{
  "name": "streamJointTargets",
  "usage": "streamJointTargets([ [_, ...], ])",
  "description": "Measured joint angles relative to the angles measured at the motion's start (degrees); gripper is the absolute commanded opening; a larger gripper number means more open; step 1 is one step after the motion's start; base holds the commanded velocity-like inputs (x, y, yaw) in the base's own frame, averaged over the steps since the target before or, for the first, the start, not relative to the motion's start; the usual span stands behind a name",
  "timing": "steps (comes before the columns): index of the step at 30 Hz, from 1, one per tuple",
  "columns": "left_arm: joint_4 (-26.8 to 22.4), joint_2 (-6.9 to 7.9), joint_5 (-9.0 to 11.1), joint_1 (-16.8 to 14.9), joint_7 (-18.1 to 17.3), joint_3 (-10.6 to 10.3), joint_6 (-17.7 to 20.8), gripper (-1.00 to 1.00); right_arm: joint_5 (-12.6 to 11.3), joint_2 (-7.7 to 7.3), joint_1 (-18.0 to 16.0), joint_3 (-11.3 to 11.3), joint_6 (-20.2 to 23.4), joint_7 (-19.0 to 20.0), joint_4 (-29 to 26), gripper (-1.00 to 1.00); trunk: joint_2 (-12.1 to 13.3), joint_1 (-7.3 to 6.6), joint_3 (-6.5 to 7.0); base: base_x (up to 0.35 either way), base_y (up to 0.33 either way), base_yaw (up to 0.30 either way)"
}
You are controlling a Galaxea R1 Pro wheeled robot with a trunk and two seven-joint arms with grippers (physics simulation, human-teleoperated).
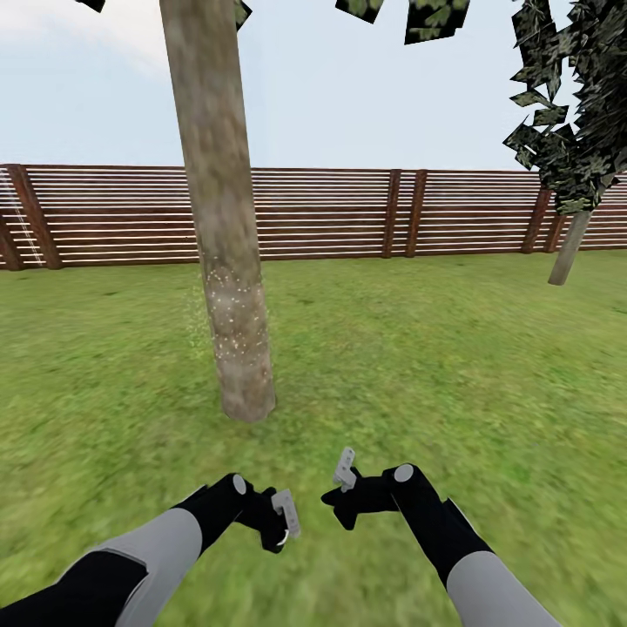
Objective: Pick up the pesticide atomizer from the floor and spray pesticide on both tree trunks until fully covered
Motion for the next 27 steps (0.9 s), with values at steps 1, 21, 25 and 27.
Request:
streamJointTargets([
  [1,0.00,-0.42,0.03,0.00,0.00,0.03,0.00,-1.00,0.00,0.00,0.00,0.00,0.00,0.01,-0.04,-1.00,0.00,0.00,0.00,0.000,0.000,0.000],
  [21,-2.11,-2.86,0.24,-0.01,-4.04,0.08,-4.13,-1.00,0.00,-0.07,0.00,0.00,0.00,-0.02,-0.09,-1.00,0.00,0.00,0.00,0.000,0.000,0.000],
  [25,-3.97,-3.16,0.38,0.00,-4.12,0.03,-4.13,-1.00,0.00,-0.07,0.00,0.00,0.00,-0.03,-0.09,-1.00,0.00,0.00,0.00,0.000,0.000,0.000],
  [27,-4.08,-3.16,0.35,0.00,-4.13,-0.01,-4.13,-1.00,0.00,-0.08,0.00,0.00,0.00,-0.02,-0.09,-1.00,0.00,0.00,0.00,0.000,0.000,0.000],
])
